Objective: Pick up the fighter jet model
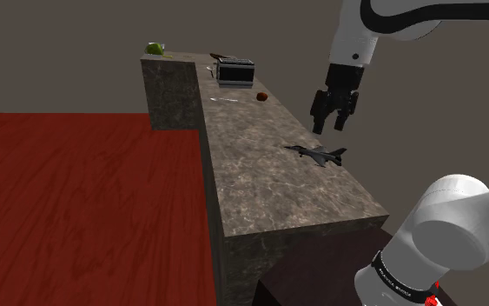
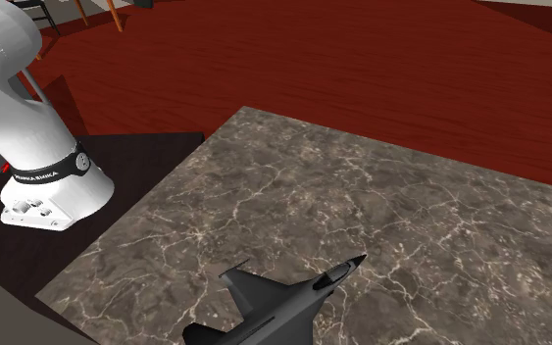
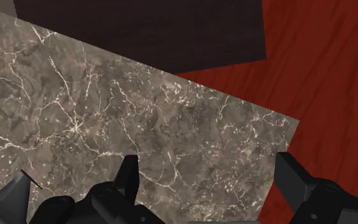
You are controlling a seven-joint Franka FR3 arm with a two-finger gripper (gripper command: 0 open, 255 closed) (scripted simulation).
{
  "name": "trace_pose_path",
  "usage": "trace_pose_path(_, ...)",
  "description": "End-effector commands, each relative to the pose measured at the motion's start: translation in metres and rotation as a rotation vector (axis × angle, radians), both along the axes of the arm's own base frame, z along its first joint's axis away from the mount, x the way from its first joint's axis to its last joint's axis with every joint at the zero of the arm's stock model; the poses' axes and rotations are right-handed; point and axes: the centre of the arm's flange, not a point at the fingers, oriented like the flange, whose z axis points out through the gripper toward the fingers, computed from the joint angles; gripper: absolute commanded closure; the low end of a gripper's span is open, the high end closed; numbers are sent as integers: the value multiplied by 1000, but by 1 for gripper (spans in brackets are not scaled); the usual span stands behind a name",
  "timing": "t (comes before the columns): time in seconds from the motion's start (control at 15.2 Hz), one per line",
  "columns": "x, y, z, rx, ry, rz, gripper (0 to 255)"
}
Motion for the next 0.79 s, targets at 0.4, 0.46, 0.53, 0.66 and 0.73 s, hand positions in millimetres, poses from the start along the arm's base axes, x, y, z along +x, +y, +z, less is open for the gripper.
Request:
trace_pose_path(0.4,26,-59,-44,-6,4,90,0)
trace_pose_path(0.46,31,-69,-51,-8,4,105,0)
trace_pose_path(0.53,36,-78,-58,-9,5,120,0)
trace_pose_path(0.66,46,-97,-73,-11,6,150,0)
trace_pose_path(0.73,52,-106,-80,-12,7,165,0)
